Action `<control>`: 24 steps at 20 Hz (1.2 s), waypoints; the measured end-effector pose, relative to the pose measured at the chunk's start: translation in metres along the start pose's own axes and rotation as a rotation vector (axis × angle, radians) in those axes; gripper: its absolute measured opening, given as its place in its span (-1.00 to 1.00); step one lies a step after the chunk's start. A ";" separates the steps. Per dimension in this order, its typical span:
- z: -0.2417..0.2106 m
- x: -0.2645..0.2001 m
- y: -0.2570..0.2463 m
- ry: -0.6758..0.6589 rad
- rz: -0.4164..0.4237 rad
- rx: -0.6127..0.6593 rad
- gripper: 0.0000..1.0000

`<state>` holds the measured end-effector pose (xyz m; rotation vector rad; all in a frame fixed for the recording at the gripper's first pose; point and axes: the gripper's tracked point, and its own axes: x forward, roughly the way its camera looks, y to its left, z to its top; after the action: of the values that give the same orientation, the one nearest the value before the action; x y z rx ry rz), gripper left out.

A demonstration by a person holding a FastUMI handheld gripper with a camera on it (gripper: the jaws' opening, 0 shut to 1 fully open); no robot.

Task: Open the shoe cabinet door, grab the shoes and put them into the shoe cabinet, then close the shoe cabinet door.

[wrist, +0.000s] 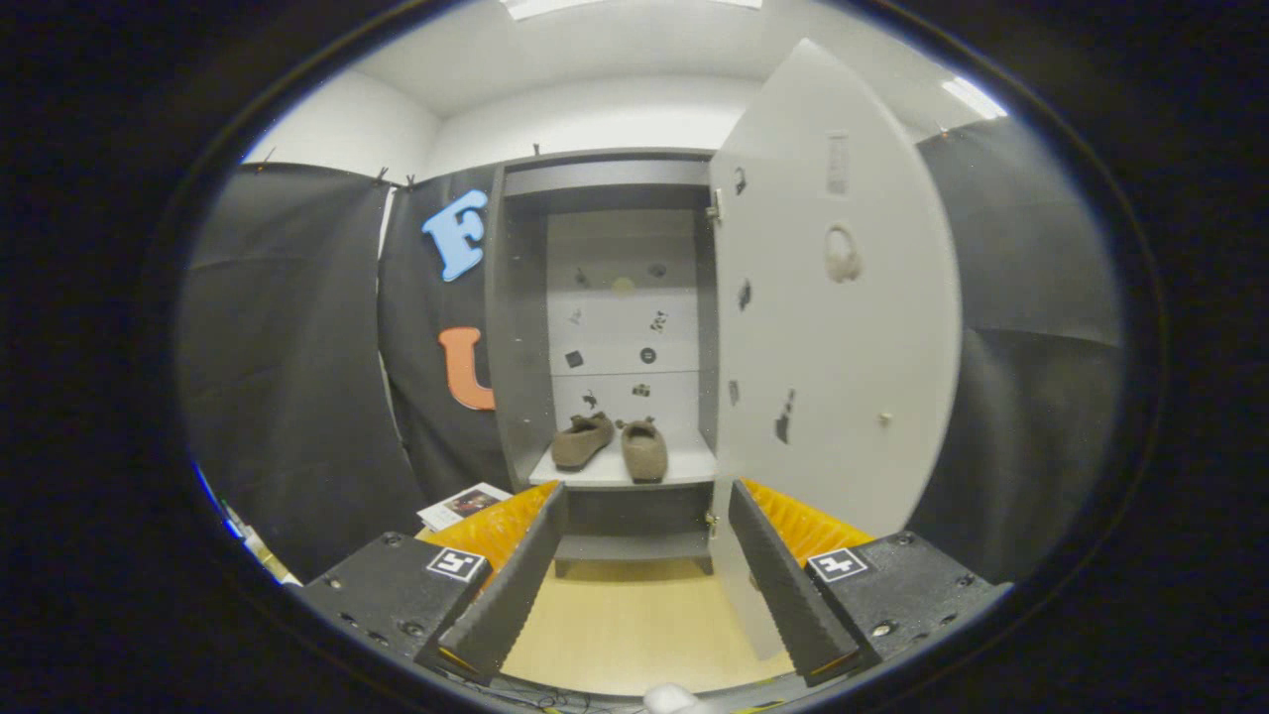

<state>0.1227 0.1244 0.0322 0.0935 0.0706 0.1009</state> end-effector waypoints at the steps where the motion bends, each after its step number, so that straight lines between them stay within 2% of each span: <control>1: -0.001 -0.010 -0.016 0.001 -0.016 0.002 1.00; 7: -0.005 -0.042 -0.121 -0.009 -0.112 0.027 1.00; 13: 0.012 -0.016 -0.208 -0.026 -0.084 0.052 1.00; 15: 0.017 0.001 -0.221 -0.023 -0.037 0.051 1.00; 19: 0.012 0.038 -0.206 0.000 0.099 0.028 1.00; 24: 0.009 0.041 -0.195 0.027 0.185 0.001 0.97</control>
<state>0.1832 -0.0658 0.0197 0.0994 0.0888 0.2866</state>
